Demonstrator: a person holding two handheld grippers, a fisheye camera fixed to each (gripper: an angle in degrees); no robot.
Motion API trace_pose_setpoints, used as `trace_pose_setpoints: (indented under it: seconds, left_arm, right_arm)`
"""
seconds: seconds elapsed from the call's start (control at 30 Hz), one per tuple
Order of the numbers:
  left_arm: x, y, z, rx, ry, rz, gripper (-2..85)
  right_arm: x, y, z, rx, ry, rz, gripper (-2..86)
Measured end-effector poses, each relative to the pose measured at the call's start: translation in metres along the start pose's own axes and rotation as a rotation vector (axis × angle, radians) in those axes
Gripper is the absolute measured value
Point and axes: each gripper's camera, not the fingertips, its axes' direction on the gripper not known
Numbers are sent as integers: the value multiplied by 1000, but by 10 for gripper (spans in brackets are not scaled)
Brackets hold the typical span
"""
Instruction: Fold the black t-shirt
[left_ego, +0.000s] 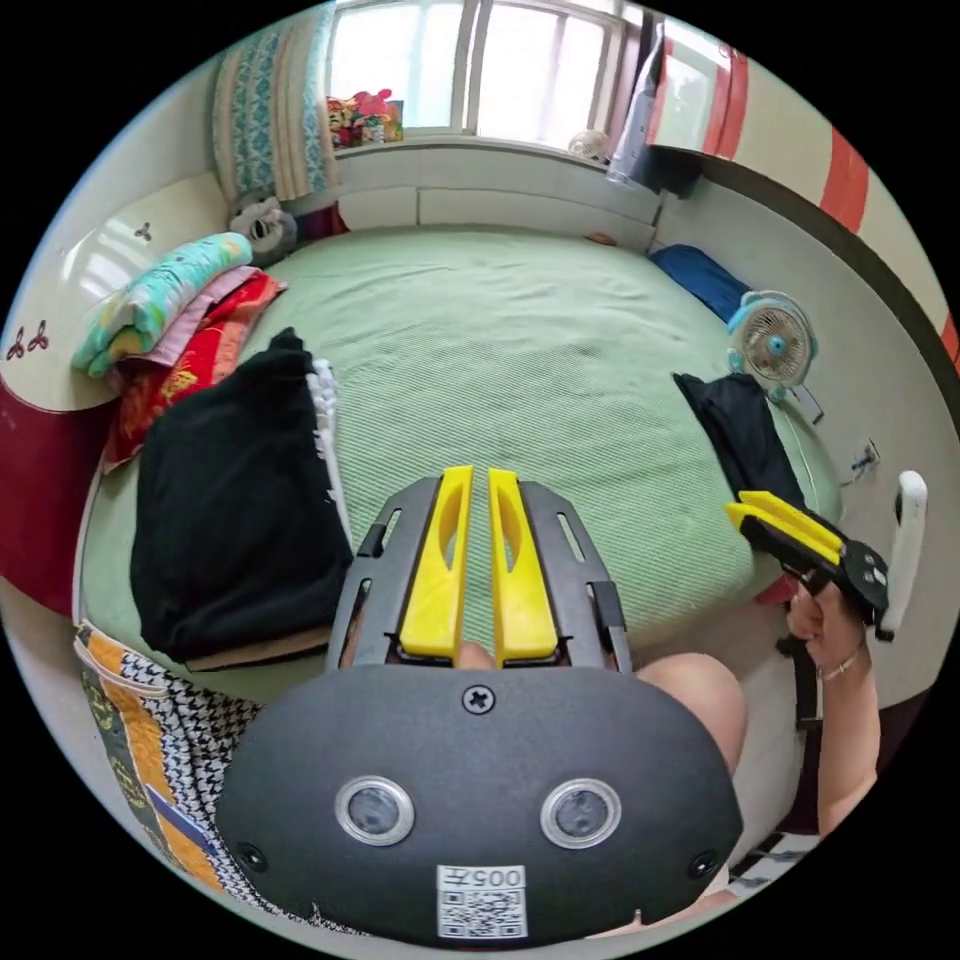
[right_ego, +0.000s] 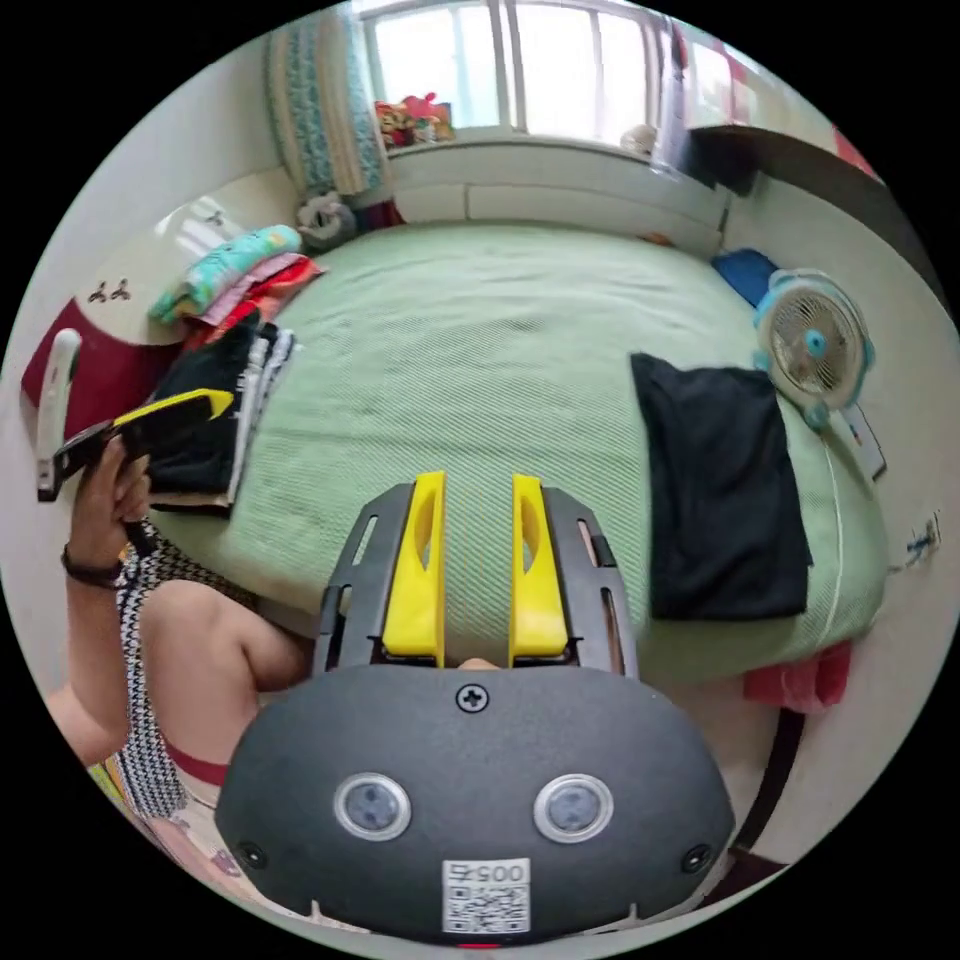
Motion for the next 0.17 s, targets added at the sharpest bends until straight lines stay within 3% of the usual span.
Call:
trace_pose_setpoints:
  seconds: [0.17]
  left_arm:
    - [-59,-16,-27,80,-199,-117,51]
  right_arm:
    - [-99,-30,19,60,-170,-144,94]
